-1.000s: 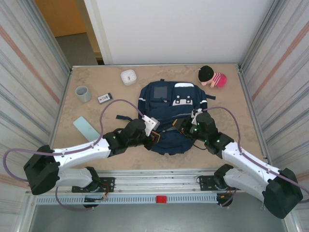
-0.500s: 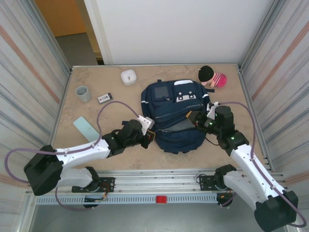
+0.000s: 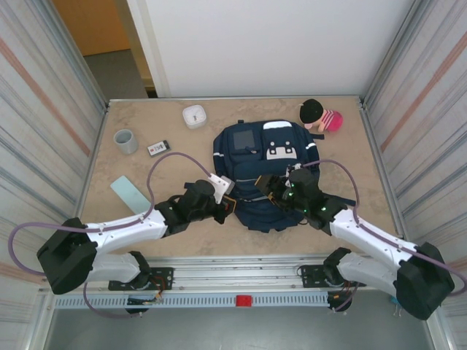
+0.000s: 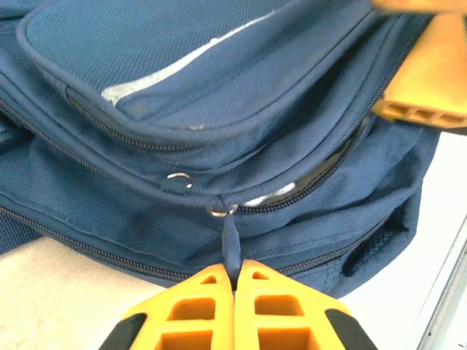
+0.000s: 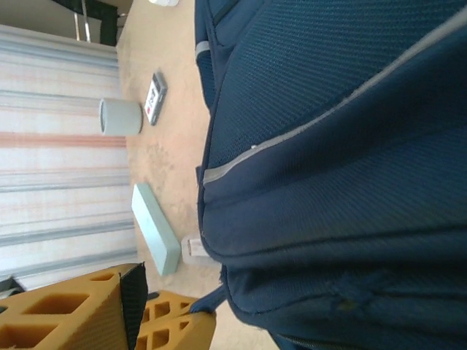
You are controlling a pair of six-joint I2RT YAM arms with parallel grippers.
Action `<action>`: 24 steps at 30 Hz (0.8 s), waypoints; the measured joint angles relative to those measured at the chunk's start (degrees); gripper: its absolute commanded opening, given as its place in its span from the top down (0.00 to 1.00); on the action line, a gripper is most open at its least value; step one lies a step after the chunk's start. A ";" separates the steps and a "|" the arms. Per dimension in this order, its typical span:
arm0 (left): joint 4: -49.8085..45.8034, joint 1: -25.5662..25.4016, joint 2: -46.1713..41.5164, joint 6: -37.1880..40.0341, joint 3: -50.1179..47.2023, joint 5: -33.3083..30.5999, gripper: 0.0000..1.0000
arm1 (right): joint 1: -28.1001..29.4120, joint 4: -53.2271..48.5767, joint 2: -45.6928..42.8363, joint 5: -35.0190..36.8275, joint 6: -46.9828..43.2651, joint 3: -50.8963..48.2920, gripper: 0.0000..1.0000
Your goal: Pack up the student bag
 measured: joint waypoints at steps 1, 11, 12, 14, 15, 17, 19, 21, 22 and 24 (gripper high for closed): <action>0.07 0.07 0.00 0.00 -0.02 -0.02 1.00 | 0.13 0.52 1.18 0.61 0.04 0.02 0.49; 0.37 2.60 0.00 0.02 -0.04 -1.51 0.99 | -0.20 -0.20 1.88 2.08 -2.38 2.60 0.92; 0.70 2.78 -0.02 0.07 -0.09 -1.36 0.96 | -0.52 -1.20 0.90 1.66 -3.39 3.15 0.93; 1.79 2.99 -0.24 0.46 -0.24 -0.57 0.91 | -1.22 -2.84 -0.66 1.05 -4.70 4.24 0.94; 2.40 3.15 -0.39 0.66 -0.31 0.22 0.89 | -1.64 -3.63 -1.49 0.61 -5.29 4.74 0.95; 3.39 3.52 -0.70 1.09 -0.52 1.99 0.88 | -2.58 -5.11 -2.78 -0.48 -6.47 5.75 0.96; 4.15 3.91 -0.72 1.68 -0.72 3.87 0.96 | -3.61 -6.62 -3.26 -2.01 -7.56 7.06 0.97; 4.96 4.00 -0.68 2.47 -0.96 4.83 1.00 | -4.52 -8.35 -3.26 -3.58 -8.57 8.44 0.98; 5.25 4.07 -0.61 2.80 -1.03 4.83 1.00 | -4.85 -9.05 -3.26 -4.24 -9.07 8.87 0.98; 5.75 4.72 -0.24 2.97 -1.14 4.70 1.00 | -5.62 -10.91 -3.26 -5.81 -9.94 10.19 0.99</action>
